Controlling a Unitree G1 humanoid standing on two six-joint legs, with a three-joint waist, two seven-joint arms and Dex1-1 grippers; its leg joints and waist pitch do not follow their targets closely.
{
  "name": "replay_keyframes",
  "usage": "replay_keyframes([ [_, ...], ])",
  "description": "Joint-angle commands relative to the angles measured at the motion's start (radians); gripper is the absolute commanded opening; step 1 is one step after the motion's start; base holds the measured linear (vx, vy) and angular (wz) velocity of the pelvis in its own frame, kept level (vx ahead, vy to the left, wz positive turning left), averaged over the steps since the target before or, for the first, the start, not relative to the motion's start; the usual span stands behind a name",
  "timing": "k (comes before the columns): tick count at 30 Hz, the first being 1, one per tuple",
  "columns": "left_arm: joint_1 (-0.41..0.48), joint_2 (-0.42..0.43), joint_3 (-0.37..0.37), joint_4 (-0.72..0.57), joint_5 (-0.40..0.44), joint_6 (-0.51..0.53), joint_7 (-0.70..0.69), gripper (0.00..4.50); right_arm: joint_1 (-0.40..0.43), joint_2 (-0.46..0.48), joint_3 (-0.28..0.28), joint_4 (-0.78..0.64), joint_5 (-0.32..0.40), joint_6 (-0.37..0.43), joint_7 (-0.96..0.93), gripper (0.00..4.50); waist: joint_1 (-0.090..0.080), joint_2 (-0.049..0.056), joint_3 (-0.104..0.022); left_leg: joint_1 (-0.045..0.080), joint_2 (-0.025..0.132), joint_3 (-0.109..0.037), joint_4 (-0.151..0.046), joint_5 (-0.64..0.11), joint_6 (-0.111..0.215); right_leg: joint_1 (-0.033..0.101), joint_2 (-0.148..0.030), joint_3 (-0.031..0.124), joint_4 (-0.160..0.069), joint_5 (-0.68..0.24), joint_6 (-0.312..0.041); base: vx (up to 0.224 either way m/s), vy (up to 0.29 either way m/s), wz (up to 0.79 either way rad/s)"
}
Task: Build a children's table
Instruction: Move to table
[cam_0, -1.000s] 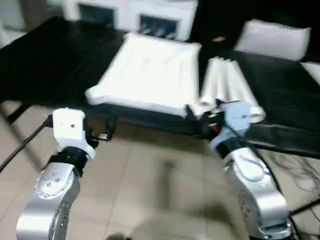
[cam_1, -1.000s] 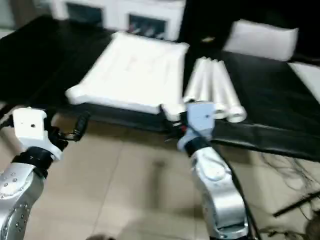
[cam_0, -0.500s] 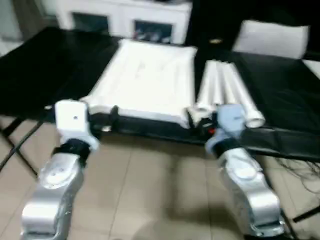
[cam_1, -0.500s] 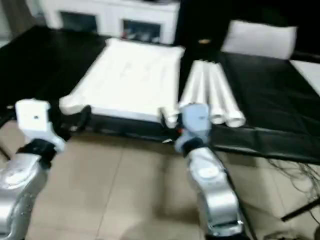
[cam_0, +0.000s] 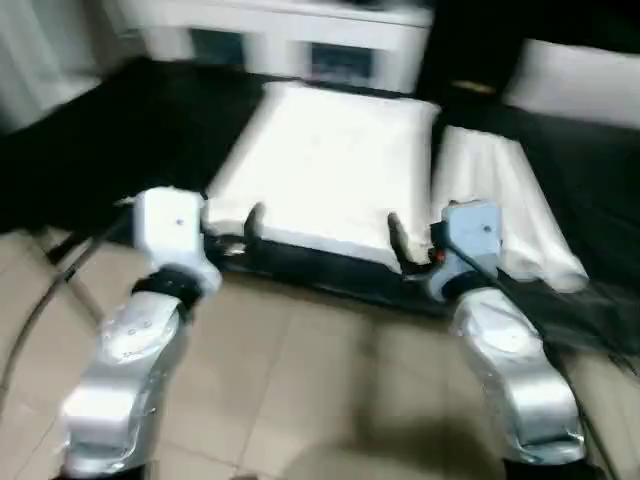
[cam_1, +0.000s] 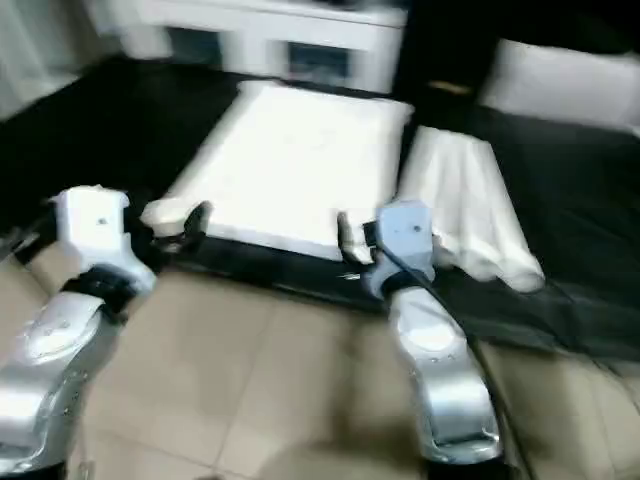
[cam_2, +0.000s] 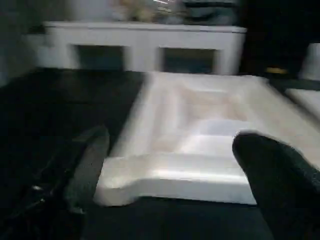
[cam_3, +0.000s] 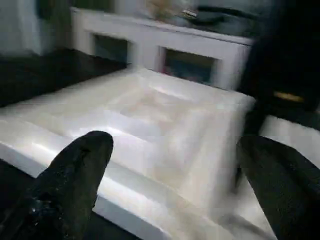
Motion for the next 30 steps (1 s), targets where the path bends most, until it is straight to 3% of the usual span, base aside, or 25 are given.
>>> replay_keyframes([
  [1,-0.005,-0.010,-0.022,-0.014,0.001,0.009,0.001,4.50,0.010,-0.036,-0.011,0.007,0.000,0.005,0.015,4.46,-0.028,0.031,-0.054,0.153,0.189,-0.140,-0.101,0.114,0.417,-0.135,-0.005,0.032,0.063,-0.079,0.030,0.091,-0.023,0.08],
  [2,0.000,-0.010,-0.020,-0.017,0.000,0.009,0.002,4.50,0.010,-0.043,-0.006,0.008,-0.010,0.007,0.012,4.46,-0.019,0.019,-0.044,0.117,0.156,-0.079,-0.122,0.112,0.398,-0.149,-0.007,0.040,0.069,0.042,0.067,0.089,-0.020,0.13],
  [3,0.005,-0.011,-0.021,-0.020,-0.001,0.008,0.002,4.50,0.011,-0.042,-0.013,0.010,-0.008,-0.005,0.008,4.46,-0.019,0.019,-0.044,0.117,0.156,-0.079,-0.122,0.112,0.398,-0.149,-0.007,0.040,0.069,0.042,0.067,0.059,-0.048,0.06],
  [4,0.006,-0.012,-0.023,-0.021,-0.001,0.008,0.001,4.50,0.010,-0.042,-0.015,0.009,-0.008,-0.003,0.006,4.46,-0.013,-0.009,-0.032,0.090,0.104,-0.028,-0.125,0.022,0.349,-0.134,-0.016,0.055,-0.003,0.133,0.020,0.059,-0.048,0.06],
  [5,0.012,-0.014,-0.032,-0.026,0.000,0.010,-0.001,4.50,0.010,-0.036,-0.034,0.007,0.000,0.010,-0.006,4.46,0.002,-0.059,-0.039,0.043,0.027,0.019,-0.097,-0.156,0.247,-0.050,-0.056,0.118,-0.106,0.062,-0.004,0.025,-0.107,0.00],
  [6,0.013,-0.016,-0.037,-0.029,0.002,0.013,-0.002,4.50,0.009,-0.030,-0.046,0.005,0.002,0.020,-0.016,4.46,0.040,-0.068,-0.025,0.018,-0.011,0.029,0.036,-0.165,0.146,-0.008,-0.165,0.216,-0.204,-0.472,-0.030,0.034,-0.107,-0.04],
  [7,0.013,-0.017,-0.040,-0.031,0.004,0.015,-0.003,4.50,0.008,-0.027,-0.053,0.003,0.001,0.027,-0.023,4.46,0.045,-0.075,-0.028,-0.007,0.003,0.012,0.067,-0.112,0.108,0.019,-0.186,0.226,-0.212,-0.617,-0.061,0.034,-0.107,-0.04],
  [9,0.011,-0.019,-0.047,-0.032,0.004,0.015,-0.005,4.50,0.007,-0.027,-0.063,0.000,-0.016,0.029,-0.046,4.46,0.056,-0.067,-0.024,-0.024,0.000,0.002,0.065,-0.071,0.001,0.047,-0.117,0.283,-0.193,-0.590,-0.198,0.061,-0.038,-0.23],
  [10,0.006,-0.020,-0.053,-0.031,0.005,0.016,-0.006,4.50,0.006,-0.024,-0.074,-0.002,-0.013,0.037,-0.044,4.46,0.061,-0.035,-0.015,0.025,0.011,0.010,0.023,-0.099,-0.071,0.005,-0.041,0.290,-0.189,-0.463,-0.241,0.066,-0.024,-0.27],
  [11,0.002,-0.020,-0.056,-0.028,0.007,0.016,-0.008,4.50,0.006,-0.023,-0.080,-0.004,-0.010,0.042,-0.043,4.46,0.019,-0.014,0.002,0.105,0.081,0.002,-0.118,-0.173,-0.151,-0.083,0.080,0.186,-0.106,-0.292,-0.120,0.082,0.033,-0.41],
  [12,-0.001,-0.020,-0.057,-0.027,0.008,0.017,-0.008,4.50,0.007,-0.024,-0.083,-0.006,-0.006,0.044,-0.041,4.46,0.009,0.010,-0.011,0.179,0.147,-0.027,-0.155,-0.282,-0.161,-0.148,0.063,0.141,-0.036,-0.251,-0.088,0.062,0.040,-0.54],
  [14,-0.012,-0.020,-0.054,-0.017,0.008,0.015,-0.011,4.50,0.012,-0.033,-0.085,-0.015,-0.007,0.037,-0.042,4.46,-0.002,0.009,-0.025,0.198,0.206,-0.020,-0.185,-0.273,-0.130,-0.157,0.000,0.070,0.036,-0.005,-0.069,0.062,0.026,-0.55],
  [15,-0.015,-0.020,-0.052,-0.013,0.008,0.014,-0.012,4.50,0.015,-0.036,-0.086,-0.020,-0.007,0.031,-0.041,4.46,0.000,-0.002,-0.022,0.191,0.191,0.043,-0.192,-0.244,-0.113,-0.158,-0.017,0.041,0.021,0.082,-0.094,0.076,0.008,-0.62],
  [16,-0.017,-0.022,-0.051,-0.009,0.008,0.012,-0.013,4.50,0.017,-0.037,-0.090,-0.026,-0.010,0.031,-0.045,4.46,0.000,-0.039,-0.023,0.131,0.139,0.008,-0.175,-0.224,-0.019,-0.103,-0.032,0.045,-0.013,0.144,-0.088,0.076,0.008,-0.62],
  [17,-0.018,-0.023,-0.051,-0.006,0.009,0.010,-0.013,4.50,0.019,-0.039,-0.093,-0.031,-0.015,0.026,-0.049,4.46,0.023,-0.076,-0.062,0.043,-0.033,0.085,-0.013,-0.192,0.099,0.052,-0.111,0.185,-0.129,0.050,-0.224,0.098,-0.030,-0.26],
  [18,-0.019,-0.022,-0.051,-0.003,0.008,0.009,-0.013,4.50,0.017,-0.040,-0.095,-0.034,-0.016,0.025,-0.051,4.46,0.049,-0.044,-0.055,0.018,-0.006,0.049,0.047,-0.141,0.089,0.074,-0.205,0.236,-0.176,-0.047,-0.325,0.126,-0.028,0.02],
  [19,-0.020,-0.019,-0.053,0.001,0.007,0.008,-0.015,4.50,0.016,-0.047,-0.102,-0.040,-0.018,0.030,-0.049,4.46,0.051,-0.057,-0.066,-0.068,0.021,0.005,0.109,-0.024,0.036,0.123,-0.205,0.236,-0.154,-0.025,-0.400,0.126,-0.028,0.02],
  [21,-0.020,-0.018,-0.056,0.005,0.007,0.007,-0.018,4.50,0.015,-0.057,-0.111,-0.046,-0.017,0.039,-0.044,4.46,0.042,-0.051,-0.051,-0.090,0.034,-0.005,0.095,0.088,-0.020,0.077,-0.152,0.156,-0.146,0.059,-0.416,0.130,0.004,-0.12],
  [22,-0.020,-0.017,-0.056,0.010,0.008,0.004,-0.019,4.50,0.015,-0.068,-0.115,-0.050,-0.037,0.048,-0.054,4.46,0.046,-0.013,-0.037,-0.056,0.044,0.003,0.012,0.146,-0.002,0.025,-0.095,0.089,-0.163,-0.041,-0.373,0.129,-0.001,-0.14],
  [23,-0.020,-0.017,-0.054,0.012,0.008,0.003,-0.018,4.50,0.015,-0.072,-0.118,-0.051,-0.045,0.052,-0.061,4.46,0.046,-0.013,-0.037,-0.056,0.044,0.003,0.012,0.146,-0.002,0.025,-0.095,0.089,-0.163,-0.041,-0.373,0.116,0.015,-0.02],
  [24,-0.020,-0.015,-0.050,0.019,0.009,0.001,-0.019,4.50,0.020,-0.077,-0.130,-0.060,-0.025,0.084,-0.046,4.46,0.018,0.048,-0.012,-0.011,0.092,-0.018,-0.112,-0.031,0.024,0.003,0.017,0.024,-0.133,-0.205,-0.209,0.137,0.064,-0.01],
  [25,-0.021,-0.014,-0.048,0.021,0.008,0.000,-0.021,4.50,0.024,-0.079,-0.137,-0.068,0.007,0.112,-0.023,4.46,-0.018,0.053,-0.048,0.098,0.183,-0.107,-0.138,-0.204,0.097,-0.062,0.028,0.030,-0.016,-0.131,-0.136,0.137,0.064,-0.01],
  [26,-0.021,-0.014,-0.048,0.021,0.008,0.000,-0.021,4.50,0.024,-0.079,-0.137,-0.068,0.007,0.112,-0.023,4.46,-0.021,0.047,-0.048,0.118,0.201,-0.127,-0.141,-0.230,0.155,-0.084,0.015,0.039,0.011,-0.087,-0.103,0.168,0.050,-0.01],
  [29,-0.013,-0.007,-0.040,0.020,0.010,0.006,-0.029,4.50,0.071,-0.083,-0.110,-0.106,0.041,0.172,0.012,4.46,-0.025,0.034,-0.036,0.109,0.165,-0.098,-0.128,-0.079,0.368,-0.134,-0.006,0.054,0.042,0.045,0.013,0.136,0.004,0.06],
  [30,-0.012,-0.007,-0.040,0.019,0.009,0.006,-0.029,4.50,0.079,-0.083,-0.103,-0.111,0.041,0.172,0.013,4.46,-0.024,0.004,-0.038,0.092,0.115,-0.049,-0.111,-0.100,0.345,-0.114,-0.026,0.073,-0.033,0.119,-0.023,0.114,-0.063,0.02],
])
